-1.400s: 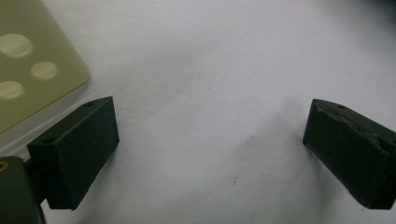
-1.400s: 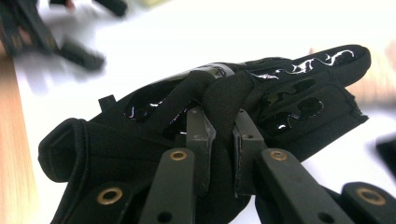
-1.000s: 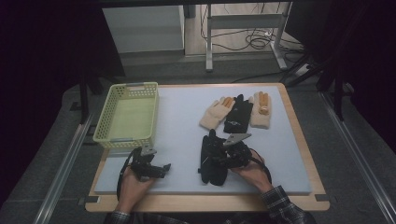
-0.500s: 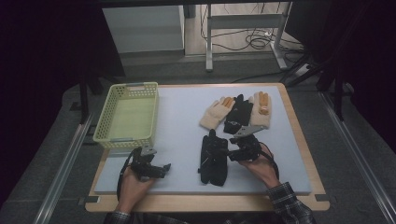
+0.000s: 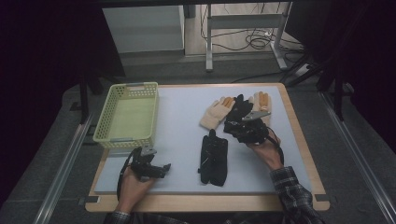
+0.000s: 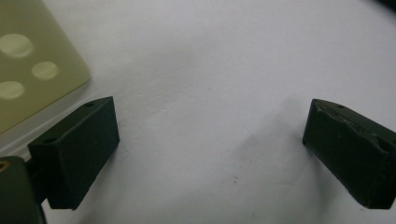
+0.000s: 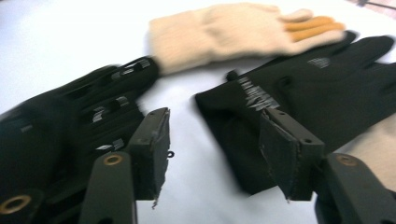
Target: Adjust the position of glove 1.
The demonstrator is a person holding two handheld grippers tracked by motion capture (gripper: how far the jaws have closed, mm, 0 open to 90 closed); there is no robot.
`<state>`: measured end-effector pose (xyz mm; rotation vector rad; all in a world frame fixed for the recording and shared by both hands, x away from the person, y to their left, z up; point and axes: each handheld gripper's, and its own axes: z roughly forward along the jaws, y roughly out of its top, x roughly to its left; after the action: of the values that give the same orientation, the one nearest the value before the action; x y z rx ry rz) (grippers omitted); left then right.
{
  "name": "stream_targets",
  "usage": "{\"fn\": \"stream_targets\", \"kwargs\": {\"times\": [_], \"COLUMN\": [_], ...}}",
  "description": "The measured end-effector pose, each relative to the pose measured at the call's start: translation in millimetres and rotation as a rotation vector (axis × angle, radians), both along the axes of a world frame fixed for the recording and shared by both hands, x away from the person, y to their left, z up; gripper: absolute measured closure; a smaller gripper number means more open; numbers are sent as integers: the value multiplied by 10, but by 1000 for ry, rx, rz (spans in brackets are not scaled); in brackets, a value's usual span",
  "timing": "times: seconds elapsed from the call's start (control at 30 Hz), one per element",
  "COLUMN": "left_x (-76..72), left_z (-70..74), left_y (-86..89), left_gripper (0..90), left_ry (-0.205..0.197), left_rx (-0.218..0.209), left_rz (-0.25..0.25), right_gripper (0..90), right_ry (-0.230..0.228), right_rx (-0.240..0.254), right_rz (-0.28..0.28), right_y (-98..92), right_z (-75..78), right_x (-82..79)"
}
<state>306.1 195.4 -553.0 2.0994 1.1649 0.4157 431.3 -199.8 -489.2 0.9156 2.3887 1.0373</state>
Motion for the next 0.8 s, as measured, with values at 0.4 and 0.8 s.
{"fn": "stream_targets", "kwargs": {"times": [0.4, 0.8], "left_x": [0, 0], "left_z": [-1, -1], "left_y": [0, 0], "left_gripper": [39, 38], "left_ry": [-1, -1], "left_rx": [-2, -1], "left_rz": [-1, -1], "right_gripper": [370, 650], "right_ry": [-16, 59], "right_rx": [-41, -96], "right_rz": [-83, -117], "right_y": [24, 73], "right_z": [-13, -282], "right_x": [661, 949]}}
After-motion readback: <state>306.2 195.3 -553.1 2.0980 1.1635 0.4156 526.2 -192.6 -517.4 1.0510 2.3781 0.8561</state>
